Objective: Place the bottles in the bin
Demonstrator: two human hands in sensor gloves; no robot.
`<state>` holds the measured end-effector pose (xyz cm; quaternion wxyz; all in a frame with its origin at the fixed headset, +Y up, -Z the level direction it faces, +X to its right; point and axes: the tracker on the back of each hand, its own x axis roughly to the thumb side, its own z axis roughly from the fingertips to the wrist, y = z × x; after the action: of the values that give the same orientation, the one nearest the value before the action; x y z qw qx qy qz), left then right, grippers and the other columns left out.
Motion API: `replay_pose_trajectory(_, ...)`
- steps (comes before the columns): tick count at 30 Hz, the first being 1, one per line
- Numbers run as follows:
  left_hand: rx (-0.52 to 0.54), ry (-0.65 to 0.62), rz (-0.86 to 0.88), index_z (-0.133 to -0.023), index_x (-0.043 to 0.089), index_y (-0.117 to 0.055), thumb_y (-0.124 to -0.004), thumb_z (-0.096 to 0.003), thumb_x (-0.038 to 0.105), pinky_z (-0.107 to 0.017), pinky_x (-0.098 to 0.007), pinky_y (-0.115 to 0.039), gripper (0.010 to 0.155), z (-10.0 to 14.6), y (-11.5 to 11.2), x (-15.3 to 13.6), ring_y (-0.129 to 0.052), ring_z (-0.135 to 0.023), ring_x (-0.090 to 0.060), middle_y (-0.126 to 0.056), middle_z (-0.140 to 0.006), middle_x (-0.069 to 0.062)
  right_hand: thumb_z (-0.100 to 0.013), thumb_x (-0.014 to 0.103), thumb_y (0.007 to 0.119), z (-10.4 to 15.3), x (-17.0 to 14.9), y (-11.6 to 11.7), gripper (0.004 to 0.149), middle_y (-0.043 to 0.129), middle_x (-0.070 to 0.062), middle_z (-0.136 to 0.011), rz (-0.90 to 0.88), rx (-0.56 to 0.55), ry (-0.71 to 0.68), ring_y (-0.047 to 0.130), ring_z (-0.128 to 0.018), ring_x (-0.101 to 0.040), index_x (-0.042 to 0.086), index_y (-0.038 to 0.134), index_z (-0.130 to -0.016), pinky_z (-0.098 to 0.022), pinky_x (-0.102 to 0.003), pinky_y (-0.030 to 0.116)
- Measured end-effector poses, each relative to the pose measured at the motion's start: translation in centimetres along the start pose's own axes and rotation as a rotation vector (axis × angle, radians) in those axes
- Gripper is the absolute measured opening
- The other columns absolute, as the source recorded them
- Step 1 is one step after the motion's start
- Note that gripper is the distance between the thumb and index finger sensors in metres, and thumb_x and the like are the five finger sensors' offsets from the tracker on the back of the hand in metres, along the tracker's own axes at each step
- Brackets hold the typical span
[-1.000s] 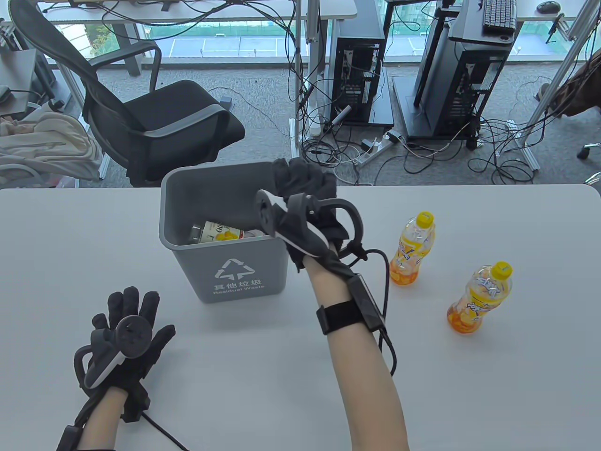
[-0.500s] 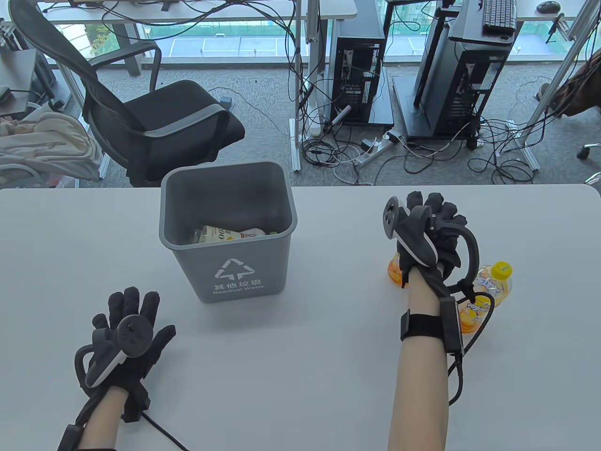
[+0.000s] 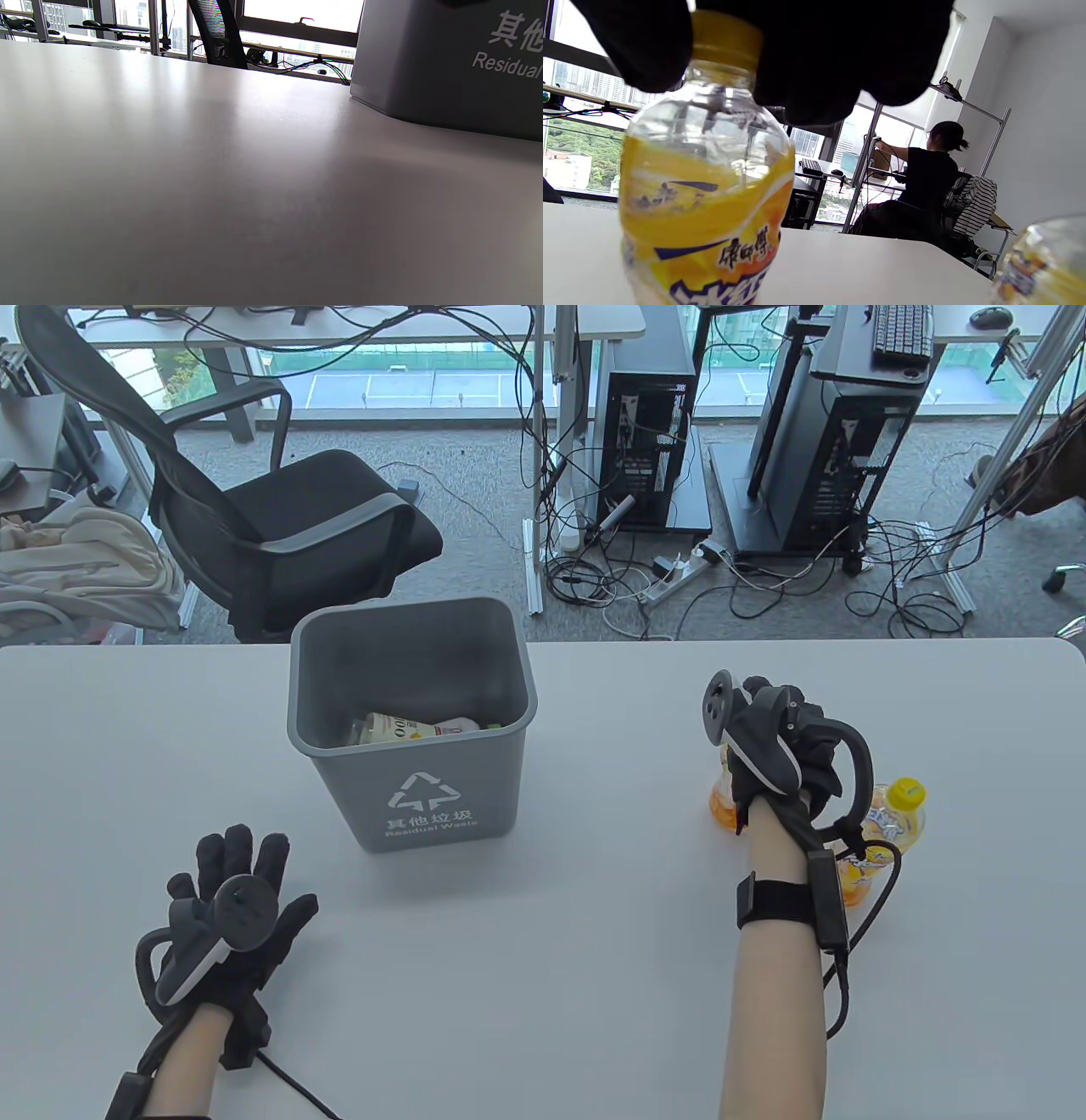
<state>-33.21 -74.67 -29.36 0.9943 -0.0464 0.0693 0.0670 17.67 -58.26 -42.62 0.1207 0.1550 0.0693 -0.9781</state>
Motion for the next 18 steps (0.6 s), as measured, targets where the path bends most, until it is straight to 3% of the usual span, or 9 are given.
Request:
replay_pose_trajectory(5, 0.004, -0.002, 0.008, -0.118, 0.039, -0.023, -0.053, -0.0480, 0.073, -0.084, -0.066, -0.018, 0.083, 0.0, 0.0, -0.1, -0.007, -0.122, -0.034, -0.010, -0.130, -0.001, -0.043, 0.054, 0.081, 0.7, 0.0, -0.6, 0.058, 0.092, 0.001, -0.076, 0.026, -0.054, -0.040, 0.097, -0.054, -0.018, 0.034, 0.068, -0.095, -0.048, -0.038, 0.084)
replay_pose_trajectory(8, -0.003, 0.000, 0.009, -0.118, 0.038, -0.023, -0.053, -0.0482, 0.073, -0.084, -0.066, -0.018, 0.083, -0.1, 0.0, -0.1, -0.007, -0.122, -0.033, -0.009, -0.129, -0.001, -0.043, 0.054, 0.081, 1.2, 0.0, -1.9, 0.057, 0.093, 0.000, -0.076, -0.061, -0.123, -0.048, 0.098, -0.053, -0.019, 0.032, 0.068, -0.094, -0.048, -0.038, 0.085)
replay_pose_trajectory(18, -0.001, -0.002, 0.005, -0.118, 0.039, -0.023, -0.053, -0.0480, 0.073, -0.084, -0.066, -0.018, 0.083, -0.1, -0.1, -0.1, -0.007, -0.122, -0.034, -0.009, -0.130, -0.001, -0.044, 0.052, 0.080, 4.4, 3.1, -11.8, 0.057, 0.090, 0.000, -0.080, -0.421, -0.471, -0.093, 0.098, -0.058, -0.020, 0.031, 0.062, -0.094, -0.050, -0.038, 0.085)
